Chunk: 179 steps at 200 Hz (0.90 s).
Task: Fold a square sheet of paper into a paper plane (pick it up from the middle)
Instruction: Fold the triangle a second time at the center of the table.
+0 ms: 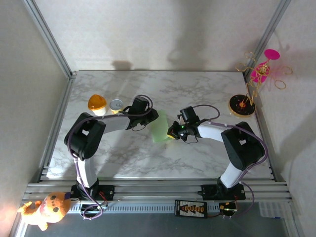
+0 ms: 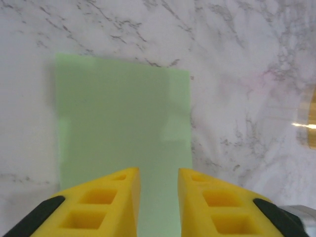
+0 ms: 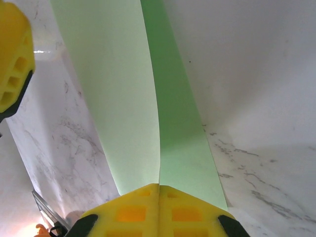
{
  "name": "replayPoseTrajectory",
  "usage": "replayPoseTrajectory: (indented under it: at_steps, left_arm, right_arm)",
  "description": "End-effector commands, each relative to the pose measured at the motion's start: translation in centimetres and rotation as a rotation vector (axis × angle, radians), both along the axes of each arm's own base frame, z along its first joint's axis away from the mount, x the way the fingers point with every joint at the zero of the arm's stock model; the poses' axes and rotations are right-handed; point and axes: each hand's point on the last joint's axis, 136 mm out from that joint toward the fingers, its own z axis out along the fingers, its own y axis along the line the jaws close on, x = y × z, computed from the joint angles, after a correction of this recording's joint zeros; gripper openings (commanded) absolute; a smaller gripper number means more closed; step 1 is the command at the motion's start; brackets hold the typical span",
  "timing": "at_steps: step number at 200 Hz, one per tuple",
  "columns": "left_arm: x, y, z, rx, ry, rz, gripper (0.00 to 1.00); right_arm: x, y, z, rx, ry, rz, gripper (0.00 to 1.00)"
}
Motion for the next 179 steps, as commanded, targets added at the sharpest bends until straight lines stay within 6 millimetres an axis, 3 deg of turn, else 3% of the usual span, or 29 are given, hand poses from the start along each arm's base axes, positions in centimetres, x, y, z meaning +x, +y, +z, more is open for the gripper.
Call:
replayPoseTrajectory:
  at_steps: [1, 61, 115, 147, 179]
  left_arm:
    - [-0.4, 0.9, -2.3, 0.076, 0.056, -0.008, 0.24]
    - [-1.2, 1.3, -5.0, 0.114, 0.117, -0.019, 0.18]
    - [-1.6, 1.4, -5.6, 0.113, 0.129, -0.019, 0.16]
    - [-1.4, 0.9, -5.0, 0.093, 0.119, -0.032, 0.15]
    - [-0.3, -0.3, -2.8, 0.076, 0.075, -0.112, 0.15]
  right_arm:
    - [-0.3, -0.5, 0.3, -0.011, -0.008, 0.003, 0.0]
    - [0.4, 2.6, 2.3, 0.068, -0.105, 0.132, 0.0]
    - [2.1, 5.2, 1.7, 0.068, -0.121, 0.162, 0.0]
    - [3.6, 5.8, 1.2, 0.06, -0.132, 0.113, 0.0]
    - [4.7, 5.6, 0.9, 0.026, -0.151, 0.077, 0.0]
